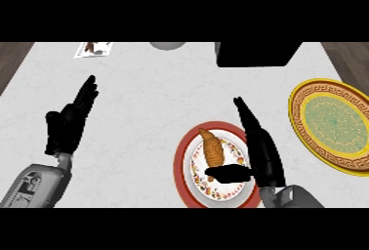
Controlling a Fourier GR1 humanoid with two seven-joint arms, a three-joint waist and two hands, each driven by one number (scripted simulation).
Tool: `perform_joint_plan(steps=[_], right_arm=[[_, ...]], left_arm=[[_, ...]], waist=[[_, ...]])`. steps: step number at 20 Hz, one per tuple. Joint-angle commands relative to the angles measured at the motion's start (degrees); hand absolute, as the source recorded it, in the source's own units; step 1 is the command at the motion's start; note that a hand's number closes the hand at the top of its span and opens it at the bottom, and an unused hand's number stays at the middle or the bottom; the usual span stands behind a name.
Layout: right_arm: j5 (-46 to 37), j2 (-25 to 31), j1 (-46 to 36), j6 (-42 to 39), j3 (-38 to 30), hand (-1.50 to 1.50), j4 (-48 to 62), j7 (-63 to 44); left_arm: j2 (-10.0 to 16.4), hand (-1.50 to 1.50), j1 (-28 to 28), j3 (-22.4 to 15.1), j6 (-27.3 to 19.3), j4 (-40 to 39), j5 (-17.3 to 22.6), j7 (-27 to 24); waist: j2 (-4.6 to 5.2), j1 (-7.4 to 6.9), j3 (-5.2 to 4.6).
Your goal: Pick the croissant from the plate and place it in the plate
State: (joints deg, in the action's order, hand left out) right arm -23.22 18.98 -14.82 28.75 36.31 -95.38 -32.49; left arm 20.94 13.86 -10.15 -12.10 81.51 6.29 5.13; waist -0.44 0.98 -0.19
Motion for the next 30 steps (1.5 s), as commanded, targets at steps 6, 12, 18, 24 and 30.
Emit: perform_joint_plan(steps=[6,12,18,24,30], right_arm=[[5.4,5.2,-5.1,-20.7,-3.1,-1.5,-8.2,-21.4],[6.1,1.1,-4.6,-26.6,-7.6,-1.5,-6.0,-21.5],[3.4,-2.9,-3.3,-28.9,-7.2,-1.5,3.4,-14.7],[1.2,-7.3,-6.4,-32.6,-10.3,-1.5,13.3,-10.9],[-3.4,-11.3,-4.4,-33.7,-11.0,-1.5,17.5,-7.4]], left_arm=[[-1.4,0.0,-0.8,-0.1,0.2,2.3,-1.5,0.7],[-3.3,0.0,1.0,1.7,1.7,1.3,-3.4,2.5],[-3.2,0.0,0.5,4.2,4.5,0.9,-3.8,1.1],[-7.2,0.0,1.0,3.9,2.6,-0.9,-7.6,0.7],[-6.0,0.0,0.7,7.1,7.4,0.9,-6.8,1.6]], waist=[[0.39,-1.15,0.16],[0.42,-1.05,0.19],[0.48,-1.22,0.2],[0.49,-1.14,0.2],[0.44,-1.11,0.19]])
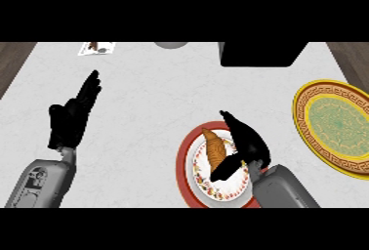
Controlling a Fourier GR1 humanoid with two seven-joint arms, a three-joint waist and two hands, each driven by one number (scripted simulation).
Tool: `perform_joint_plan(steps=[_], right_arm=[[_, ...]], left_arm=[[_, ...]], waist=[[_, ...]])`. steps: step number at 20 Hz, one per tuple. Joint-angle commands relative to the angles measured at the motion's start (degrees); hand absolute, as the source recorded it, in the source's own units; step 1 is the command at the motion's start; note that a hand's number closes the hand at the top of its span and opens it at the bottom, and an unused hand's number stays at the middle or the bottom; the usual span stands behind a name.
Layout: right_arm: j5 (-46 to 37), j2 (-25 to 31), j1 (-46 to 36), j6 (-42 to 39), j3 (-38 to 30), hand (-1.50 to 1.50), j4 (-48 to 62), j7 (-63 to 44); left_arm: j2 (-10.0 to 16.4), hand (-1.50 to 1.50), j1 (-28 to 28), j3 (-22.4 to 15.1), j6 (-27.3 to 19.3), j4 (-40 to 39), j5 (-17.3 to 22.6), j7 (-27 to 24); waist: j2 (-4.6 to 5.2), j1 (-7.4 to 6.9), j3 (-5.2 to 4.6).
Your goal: Pick the croissant from the plate and place it in the plate
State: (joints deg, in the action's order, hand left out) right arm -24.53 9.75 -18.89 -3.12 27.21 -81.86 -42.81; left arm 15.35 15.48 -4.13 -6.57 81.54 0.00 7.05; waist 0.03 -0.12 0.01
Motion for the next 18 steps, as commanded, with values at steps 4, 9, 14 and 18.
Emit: perform_joint_plan(steps=[4,9,14,18], right_arm=[[-2.5,-1.6,1.9,-4.3,-4.3,-1.5,3.9,4.3],[-6.0,-5.6,0.8,-2.5,-6.3,-1.5,9.1,7.0],[-11.8,-6.5,2.2,1.9,-4.6,1.5,11.1,10.6],[-12.1,-5.1,2.6,1.0,-8.6,1.5,11.1,14.1]], left_arm=[[-1.0,0.0,-1.0,3.5,2.7,-0.9,-0.8,-1.8],[-1.5,0.0,0.5,4.8,4.6,-5.3,-2.5,-4.7],[-3.0,0.0,-3.3,4.6,3.9,-3.8,-3.5,-7.4],[-3.4,0.0,-4.2,3.8,4.7,5.2,-3.8,1.4]], waist=[[-0.03,0.09,-0.01],[-0.01,0.14,-0.01],[-0.01,0.05,-0.01],[-0.07,-0.06,0.0]])
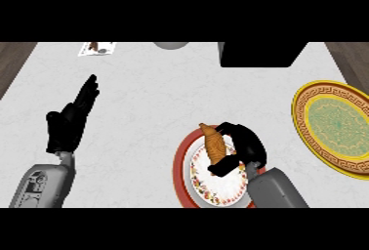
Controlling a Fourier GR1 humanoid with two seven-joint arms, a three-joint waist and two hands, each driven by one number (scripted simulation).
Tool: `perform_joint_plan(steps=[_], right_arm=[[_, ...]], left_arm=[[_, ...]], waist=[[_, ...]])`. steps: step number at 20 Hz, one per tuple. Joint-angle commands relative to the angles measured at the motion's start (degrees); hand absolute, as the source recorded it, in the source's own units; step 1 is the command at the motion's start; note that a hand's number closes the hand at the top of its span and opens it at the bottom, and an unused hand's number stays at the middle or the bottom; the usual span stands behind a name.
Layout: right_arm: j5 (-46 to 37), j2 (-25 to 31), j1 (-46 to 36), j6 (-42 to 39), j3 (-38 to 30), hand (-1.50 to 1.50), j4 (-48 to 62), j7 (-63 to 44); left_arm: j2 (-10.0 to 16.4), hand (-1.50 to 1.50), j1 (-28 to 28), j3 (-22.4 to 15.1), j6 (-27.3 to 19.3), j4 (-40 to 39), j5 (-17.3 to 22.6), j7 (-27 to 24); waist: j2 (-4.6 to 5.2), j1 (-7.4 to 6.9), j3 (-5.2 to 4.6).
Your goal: Pick the croissant from the plate and place it in the plate
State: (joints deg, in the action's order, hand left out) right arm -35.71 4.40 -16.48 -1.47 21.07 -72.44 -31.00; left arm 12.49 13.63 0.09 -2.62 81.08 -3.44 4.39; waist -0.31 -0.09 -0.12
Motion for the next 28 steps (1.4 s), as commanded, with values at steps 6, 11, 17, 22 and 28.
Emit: perform_joint_plan(steps=[6,11,17,22,28], right_arm=[[-4.9,-1.4,1.4,6.3,-3.6,1.5,4.6,7.9],[-2.1,20.5,11.1,2.4,-12.7,1.5,-3.7,14.8],[3.5,40.2,14.9,5.9,-30.1,1.5,1.4,30.9],[14.1,46.5,16.9,7.4,-42.8,1.5,5.4,51.2],[24.6,51.1,18.0,-1.0,-52.6,1.5,13.7,71.7]], left_arm=[[-1.8,0.0,-2.0,-0.1,0.2,2.2,-2.5,0.8],[0.2,0.0,-0.3,2.9,0.5,0.8,-0.5,1.7],[1.3,0.0,-1.7,5.1,-0.1,1.0,0.3,2.0],[-0.2,0.0,-1.9,4.1,-0.7,0.1,-0.3,1.2],[-1.2,0.0,-0.7,1.6,0.4,1.0,-1.1,0.7]], waist=[[0.29,-0.02,0.13],[-0.28,3.75,0.15],[-0.66,6.93,0.5],[-0.23,5.38,0.5],[0.12,1.92,0.27]])
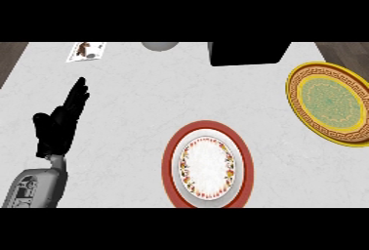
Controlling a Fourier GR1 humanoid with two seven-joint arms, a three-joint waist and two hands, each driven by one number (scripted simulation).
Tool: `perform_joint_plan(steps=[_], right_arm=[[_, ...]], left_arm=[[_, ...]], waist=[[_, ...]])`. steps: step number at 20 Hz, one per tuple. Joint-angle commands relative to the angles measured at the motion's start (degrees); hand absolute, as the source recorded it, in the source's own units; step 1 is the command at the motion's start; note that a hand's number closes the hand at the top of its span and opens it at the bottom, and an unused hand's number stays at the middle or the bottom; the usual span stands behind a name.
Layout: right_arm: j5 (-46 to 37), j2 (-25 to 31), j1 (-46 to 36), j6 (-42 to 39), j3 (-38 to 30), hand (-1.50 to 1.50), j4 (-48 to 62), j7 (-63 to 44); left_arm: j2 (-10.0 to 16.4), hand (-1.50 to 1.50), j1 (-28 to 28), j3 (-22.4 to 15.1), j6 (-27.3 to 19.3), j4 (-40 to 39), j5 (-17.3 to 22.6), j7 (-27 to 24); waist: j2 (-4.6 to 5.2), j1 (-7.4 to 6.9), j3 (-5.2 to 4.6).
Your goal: Pick the croissant from the plate and place it in the plate
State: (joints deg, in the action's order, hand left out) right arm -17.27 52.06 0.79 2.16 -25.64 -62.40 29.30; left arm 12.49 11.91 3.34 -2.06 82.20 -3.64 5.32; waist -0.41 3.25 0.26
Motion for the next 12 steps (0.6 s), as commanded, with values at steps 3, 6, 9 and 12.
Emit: perform_joint_plan(steps=[3,6,9,12], right_arm=[[6.7,5.7,-1.5,-11.0,-5.6,1.5,10.7,13.9],[4.4,5.3,-7.1,-12.8,-1.5,1.5,11.7,9.7],[2.1,2.0,-12.0,-11.1,1.4,1.5,17.4,12.1],[0.9,-0.4,-16.3,-11.7,4.2,1.5,17.2,9.2]], left_arm=[[-1.9,0.0,2.7,-2.9,-0.7,0.4,-2.3,1.4],[-0.1,0.0,-0.1,-2.1,2.7,4.7,0.0,3.2],[-1.4,0.0,3.3,-0.8,1.6,-4.2,-0.8,-2.7],[-1.5,0.0,2.6,-1.8,1.1,1.1,-1.7,1.1]], waist=[[0.43,-2.96,-0.19],[0.41,-3.92,-0.23],[0.66,-3.8,-0.22],[0.54,-3.97,-0.22]])
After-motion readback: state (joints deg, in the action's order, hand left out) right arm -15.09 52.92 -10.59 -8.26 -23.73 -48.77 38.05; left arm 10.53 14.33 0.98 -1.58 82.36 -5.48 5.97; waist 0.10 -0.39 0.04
